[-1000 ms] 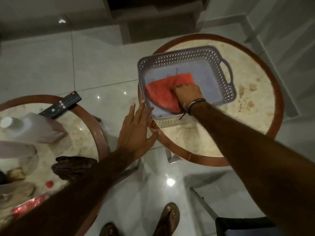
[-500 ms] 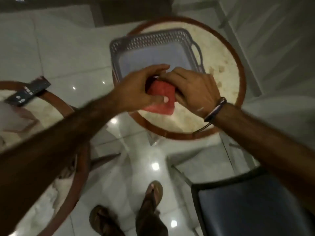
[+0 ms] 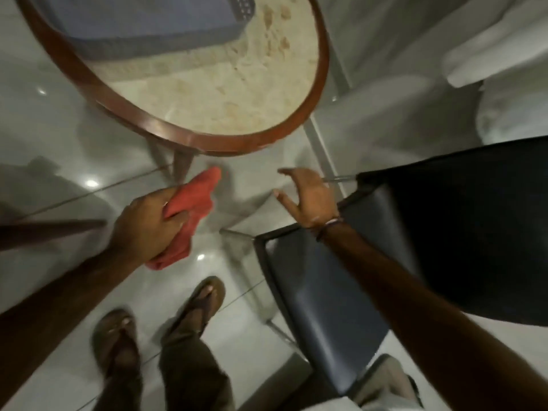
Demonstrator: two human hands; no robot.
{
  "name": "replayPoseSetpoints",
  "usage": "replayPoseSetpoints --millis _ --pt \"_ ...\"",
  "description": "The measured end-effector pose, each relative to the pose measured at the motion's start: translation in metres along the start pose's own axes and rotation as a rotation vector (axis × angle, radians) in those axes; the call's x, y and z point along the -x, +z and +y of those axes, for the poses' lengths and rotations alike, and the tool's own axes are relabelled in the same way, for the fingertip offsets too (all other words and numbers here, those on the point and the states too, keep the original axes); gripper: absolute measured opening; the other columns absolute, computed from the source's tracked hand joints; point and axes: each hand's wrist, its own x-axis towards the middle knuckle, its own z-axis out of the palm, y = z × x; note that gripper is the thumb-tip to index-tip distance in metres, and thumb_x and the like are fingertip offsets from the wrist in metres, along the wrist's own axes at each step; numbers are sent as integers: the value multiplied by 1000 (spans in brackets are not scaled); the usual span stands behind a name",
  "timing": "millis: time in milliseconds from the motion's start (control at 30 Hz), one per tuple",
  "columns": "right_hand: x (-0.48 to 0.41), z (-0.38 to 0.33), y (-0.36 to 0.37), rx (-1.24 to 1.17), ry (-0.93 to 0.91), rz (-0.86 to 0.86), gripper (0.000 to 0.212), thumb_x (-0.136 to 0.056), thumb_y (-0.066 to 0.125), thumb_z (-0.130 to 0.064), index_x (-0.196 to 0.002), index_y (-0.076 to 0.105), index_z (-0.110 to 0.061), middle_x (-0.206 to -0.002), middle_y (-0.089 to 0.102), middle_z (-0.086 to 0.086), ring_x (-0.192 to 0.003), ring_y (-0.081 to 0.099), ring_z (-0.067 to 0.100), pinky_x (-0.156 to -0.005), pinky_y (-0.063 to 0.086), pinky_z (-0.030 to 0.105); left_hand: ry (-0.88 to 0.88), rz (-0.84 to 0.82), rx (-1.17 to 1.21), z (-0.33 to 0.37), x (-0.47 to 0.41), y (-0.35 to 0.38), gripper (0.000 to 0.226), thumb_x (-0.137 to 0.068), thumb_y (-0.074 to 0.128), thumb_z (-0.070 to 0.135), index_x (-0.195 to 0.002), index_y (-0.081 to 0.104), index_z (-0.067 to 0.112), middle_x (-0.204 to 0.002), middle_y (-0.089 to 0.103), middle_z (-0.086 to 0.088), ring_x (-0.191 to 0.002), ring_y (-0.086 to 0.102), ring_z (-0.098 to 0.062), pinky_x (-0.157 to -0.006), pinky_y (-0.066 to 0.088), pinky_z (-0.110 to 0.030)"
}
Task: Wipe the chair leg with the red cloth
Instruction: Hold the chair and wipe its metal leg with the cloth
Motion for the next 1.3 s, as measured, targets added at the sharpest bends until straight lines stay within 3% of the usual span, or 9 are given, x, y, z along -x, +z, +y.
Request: replayPoseSetpoints --millis 133,333,433,500,633,733,867,1033,1300 --pt "27 44 62 149 70 -183 51 -104 55 -51 -143 61 -18 -148 65 9 -143 54 35 -121 42 47 161 -22 -67 -35 -15 74 50 -98 54 53 -140 71 32 -124 81 2 -106 76 -30 -95 63 -53" --pt "36 73 96 59 34 69 55 -93 42 -57 -122 74 -23 -123 78 4 -119 68 31 -101 51 46 315 -117 -121 -65 -44 195 60 -103 52 13 -158 55 38 -146 69 3 -123 65 -36 -101 55 -51" --pt "36 77 101 77 18 77 56 -94 39 -57 -119 75 -24 -124 79 1 -120 67 28 -99 47 44 249 -376 248 -80 -57 220 93 -97 51 -6 -162 37 58 -103 78 0 -75 68 -47 -61 57 -54" --pt "36 78 103 69 11 88 56 -94 37 -57 -118 76 -24 -123 79 0 -119 66 27 -97 44 39 343 -470 335 -91 -62 221 112 -93 56 -15 -172 11 50 -66 53 3 -49 61 -39 -48 58 -50" --pt "36 76 104 63 4 110 55 -94 38 -56 -115 77 -23 -119 80 -2 -117 68 26 -95 45 40 595 -615 184 -102 -74 211 60 -122 32 21 -174 8 4 -88 48 -43 -79 57 -49 -95 63 -46" --pt "35 75 104 70 -5 122 54 -93 40 -56 -113 78 -23 -117 81 -3 -115 69 25 -95 50 45 764 -417 -344 -103 -89 213 102 -95 75 57 -173 26 13 -151 62 -15 -125 68 -29 -105 61 -37" --pt "34 78 105 53 -32 150 51 -93 42 -54 -111 79 -23 -115 81 -4 -112 70 24 -95 50 44 939 -84 -308 -90 -108 225 65 -70 91 53 -125 80 20 -103 83 -2 -95 77 -34 -78 66 -41" --pt "34 83 108 50 -70 166 48 -94 43 -50 -106 80 -22 -112 82 -4 -108 73 24 -95 53 53 930 147 -103 -113 -117 260 52 -75 87 52 -94 88 4 -79 85 -10 -67 80 -35 -60 66 -38" --pt "32 73 105 56 -44 119 52 -94 40 -49 -105 81 -18 -112 82 -3 -108 73 23 -98 51 54 806 293 51 -146 -129 308 42 -86 86 41 -116 88 12 -84 86 -8 -74 80 -32 -73 62 -34"
